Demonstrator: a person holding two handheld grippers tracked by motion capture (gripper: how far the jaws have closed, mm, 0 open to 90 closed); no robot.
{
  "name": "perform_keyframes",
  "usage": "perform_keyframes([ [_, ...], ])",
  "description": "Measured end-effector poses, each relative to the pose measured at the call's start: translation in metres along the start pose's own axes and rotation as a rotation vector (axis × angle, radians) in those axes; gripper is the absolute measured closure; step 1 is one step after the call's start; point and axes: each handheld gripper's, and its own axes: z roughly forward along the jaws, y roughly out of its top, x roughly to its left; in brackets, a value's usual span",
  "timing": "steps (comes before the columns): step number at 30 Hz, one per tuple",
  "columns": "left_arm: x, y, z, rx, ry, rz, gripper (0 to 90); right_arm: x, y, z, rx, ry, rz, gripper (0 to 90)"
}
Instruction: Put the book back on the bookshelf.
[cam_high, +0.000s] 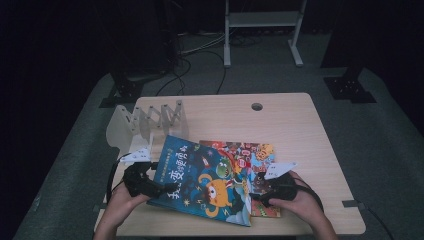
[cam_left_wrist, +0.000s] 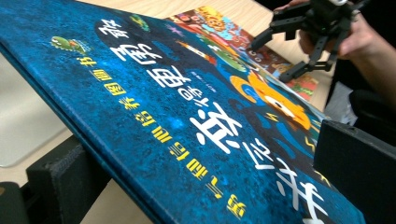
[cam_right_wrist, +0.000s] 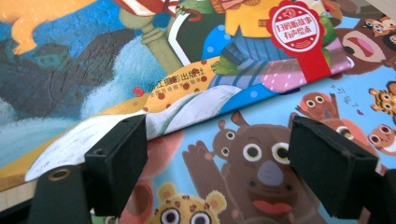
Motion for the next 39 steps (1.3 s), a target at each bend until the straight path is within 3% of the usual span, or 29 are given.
perform_keyframes([
  [7,0.004,0.024,-0.004,0.052,-0.016,0.018,2.3,0.005,0.004,0.003,0.008,-0.011,0.011,17.7],
  [11,0.007,0.037,-0.006,0.098,-0.020,0.026,9.0,0.010,0.005,0.005,0.011,-0.019,0.025,18.4],
  [16,0.007,0.051,-0.008,0.114,-0.022,0.030,15.0,0.012,0.006,0.006,0.006,-0.022,0.022,18.4],
  [29,0.019,0.107,-0.005,0.248,0.022,0.056,41.0,0.027,0.014,0.015,0.008,-0.015,0.025,17.1],
  [39,0.031,0.132,-0.001,0.278,-0.047,0.010,53.3,0.034,0.023,0.025,0.010,-0.026,0.034,13.9],
])
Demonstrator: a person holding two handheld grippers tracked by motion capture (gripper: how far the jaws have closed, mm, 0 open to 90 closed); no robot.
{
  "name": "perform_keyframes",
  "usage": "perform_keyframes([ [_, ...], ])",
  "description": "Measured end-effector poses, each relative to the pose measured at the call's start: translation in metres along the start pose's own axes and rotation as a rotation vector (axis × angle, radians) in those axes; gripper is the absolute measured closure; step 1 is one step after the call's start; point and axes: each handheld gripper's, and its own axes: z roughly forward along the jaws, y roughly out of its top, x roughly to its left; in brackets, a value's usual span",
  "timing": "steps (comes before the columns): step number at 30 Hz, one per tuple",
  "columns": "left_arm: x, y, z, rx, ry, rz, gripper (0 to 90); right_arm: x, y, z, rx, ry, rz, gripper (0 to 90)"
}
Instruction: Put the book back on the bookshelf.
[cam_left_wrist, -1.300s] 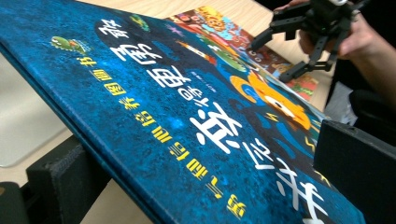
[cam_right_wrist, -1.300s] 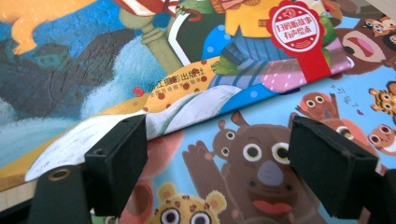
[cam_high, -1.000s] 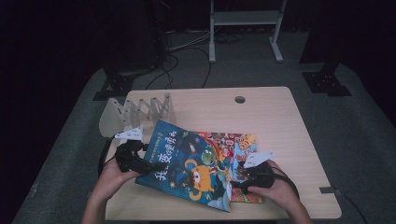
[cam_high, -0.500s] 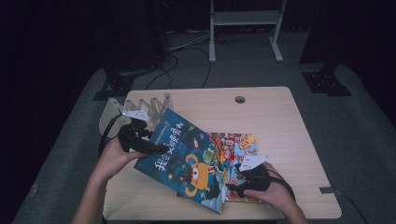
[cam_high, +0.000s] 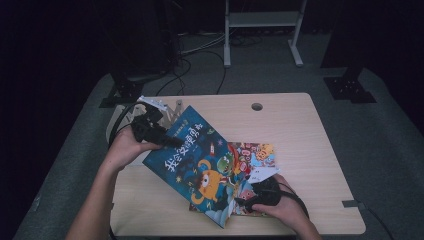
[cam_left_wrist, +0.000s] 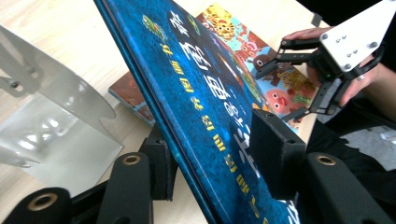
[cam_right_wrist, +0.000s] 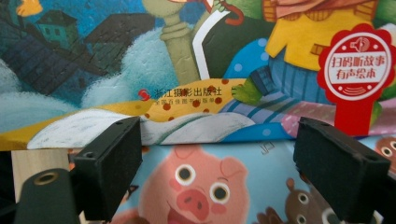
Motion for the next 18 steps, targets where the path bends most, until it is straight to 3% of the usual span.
perform_keyframes([
  [5,0.005,0.011,-0.005,0.017,-0.026,-0.016,58.6,0.003,0.004,0.006,-0.015,-0.001,0.003,13.4],
  [11,0.010,0.022,-0.012,0.015,-0.053,-0.019,65.6,0.000,0.006,0.007,-0.029,0.006,0.003,20.6],
  [12,0.011,0.027,-0.016,0.010,-0.070,-0.017,67.0,-0.004,0.004,0.004,-0.029,0.003,0.016,22.2],
  [15,0.010,0.032,-0.021,0.013,-0.062,-0.014,69.4,-0.011,0.001,0.000,-0.033,-0.022,0.023,22.5],
  [18,0.008,0.044,-0.028,0.023,-0.040,-0.010,71.4,-0.029,-0.009,-0.014,-0.052,-0.069,0.080,23.1],
])
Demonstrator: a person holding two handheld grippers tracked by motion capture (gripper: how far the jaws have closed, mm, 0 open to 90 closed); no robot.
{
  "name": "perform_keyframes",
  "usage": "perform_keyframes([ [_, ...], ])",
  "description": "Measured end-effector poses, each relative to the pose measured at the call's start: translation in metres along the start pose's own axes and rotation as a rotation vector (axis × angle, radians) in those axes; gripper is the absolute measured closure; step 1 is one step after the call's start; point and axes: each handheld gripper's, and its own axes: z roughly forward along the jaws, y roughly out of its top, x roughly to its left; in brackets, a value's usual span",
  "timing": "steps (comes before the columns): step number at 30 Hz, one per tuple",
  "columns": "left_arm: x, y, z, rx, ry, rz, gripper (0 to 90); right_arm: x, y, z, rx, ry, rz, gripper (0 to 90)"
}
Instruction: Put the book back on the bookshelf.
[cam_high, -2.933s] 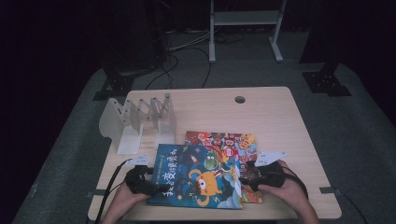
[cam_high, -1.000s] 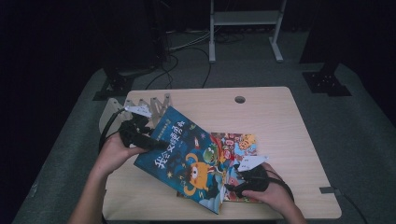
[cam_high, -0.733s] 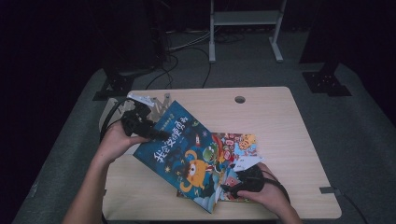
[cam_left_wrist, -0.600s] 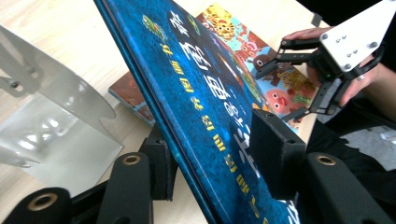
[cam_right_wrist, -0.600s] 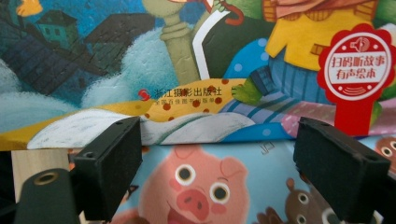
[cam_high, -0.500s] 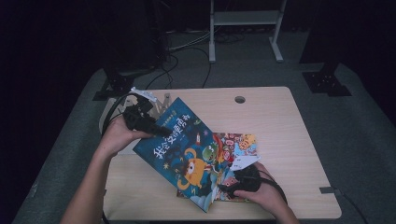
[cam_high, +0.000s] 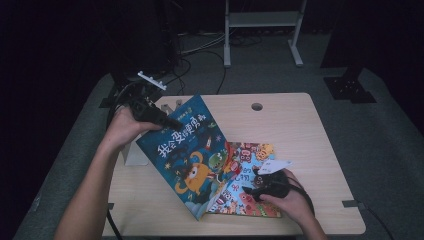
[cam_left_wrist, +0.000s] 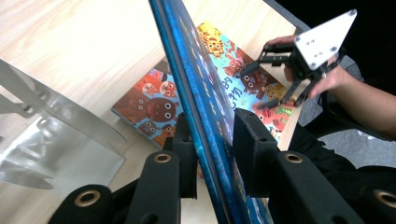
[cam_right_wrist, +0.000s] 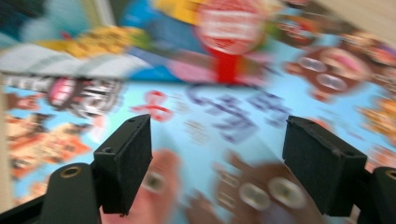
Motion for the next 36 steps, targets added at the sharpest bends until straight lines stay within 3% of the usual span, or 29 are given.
perform_keyframes([
  [5,-0.006,0.011,-0.007,0.007,0.013,0.018,75.1,-0.025,-0.014,-0.019,-0.023,-0.082,0.061,23.0],
  [10,-0.025,0.024,-0.016,0.039,0.077,0.051,77.4,-0.047,-0.028,-0.031,-0.039,-0.149,0.122,22.5],
  [15,-0.037,0.030,-0.019,0.061,0.078,0.076,80.1,-0.060,-0.036,-0.036,-0.031,-0.196,0.170,22.8],
  [16,-0.044,0.033,-0.020,0.077,0.088,0.088,80.5,-0.067,-0.039,-0.039,-0.030,-0.227,0.216,23.0],
  [18,-0.050,0.035,-0.022,0.095,0.107,0.104,81.0,-0.073,-0.043,-0.041,-0.030,-0.258,0.245,23.0],
  [23,-0.058,0.037,-0.026,0.117,0.149,0.120,82.0,-0.084,-0.053,-0.042,-0.018,-0.299,0.282,22.6],
  [25,-0.060,0.034,-0.030,0.112,0.185,0.112,82.2,-0.090,-0.059,-0.042,-0.001,-0.333,0.293,22.5],
  [31,-0.056,0.026,-0.044,0.094,0.200,0.096,82.2,-0.098,-0.064,-0.040,0.017,-0.389,0.312,22.4],
  [32,-0.054,0.021,-0.051,0.079,0.201,0.078,82.3,-0.101,-0.066,-0.039,0.029,-0.410,0.314,22.2],
  [36,-0.051,0.011,-0.066,0.056,0.211,0.057,82.3,-0.103,-0.069,-0.037,0.044,-0.415,0.330,20.1],
])
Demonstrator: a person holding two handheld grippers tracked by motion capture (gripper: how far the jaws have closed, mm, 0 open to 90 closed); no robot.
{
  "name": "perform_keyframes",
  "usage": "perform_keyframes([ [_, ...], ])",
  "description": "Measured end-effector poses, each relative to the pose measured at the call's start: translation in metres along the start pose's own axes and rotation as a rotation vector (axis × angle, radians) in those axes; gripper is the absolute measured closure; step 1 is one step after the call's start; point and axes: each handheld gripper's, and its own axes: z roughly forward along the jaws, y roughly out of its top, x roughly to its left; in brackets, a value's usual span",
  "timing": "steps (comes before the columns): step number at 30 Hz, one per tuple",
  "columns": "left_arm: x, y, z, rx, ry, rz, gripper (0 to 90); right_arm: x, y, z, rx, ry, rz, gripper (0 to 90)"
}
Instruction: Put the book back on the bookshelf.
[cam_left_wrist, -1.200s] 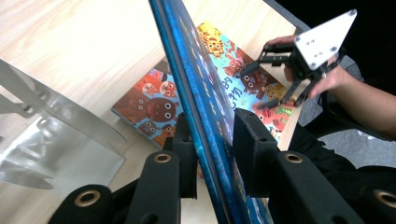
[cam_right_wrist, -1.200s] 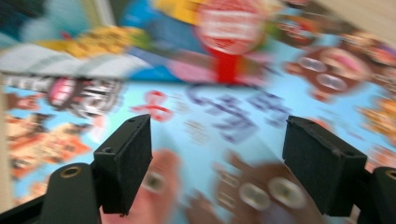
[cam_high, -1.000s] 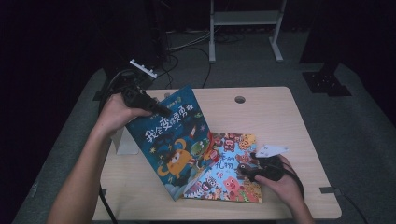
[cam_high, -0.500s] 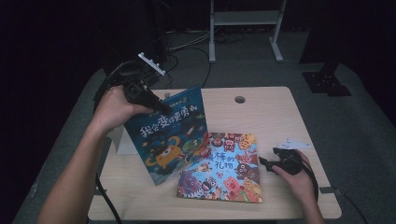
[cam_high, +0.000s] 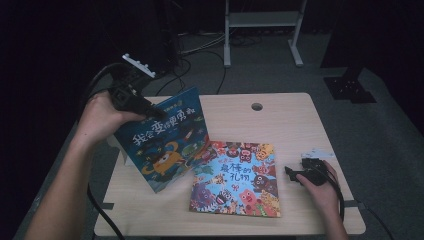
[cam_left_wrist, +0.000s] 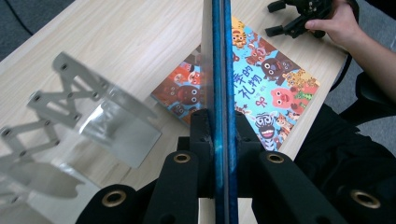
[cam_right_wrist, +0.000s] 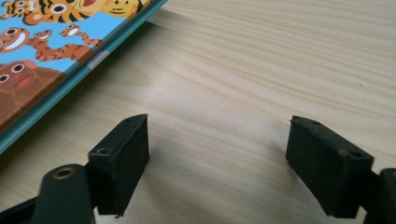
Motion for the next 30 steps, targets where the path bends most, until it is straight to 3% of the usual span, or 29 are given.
perform_keyframes([
  [11,0.012,-0.036,-0.036,-0.037,0.047,-0.062,82.3,-0.002,0.000,0.002,-0.002,-0.015,0.017,12.4],
  [21,0.026,-0.087,-0.074,-0.064,0.101,-0.155,82.3,-0.002,0.000,0.003,-0.001,-0.018,0.020,12.3],
  [30,0.039,-0.119,-0.082,-0.038,0.140,-0.228,82.2,-0.002,0.000,0.003,-0.002,-0.018,0.020,12.3],
])
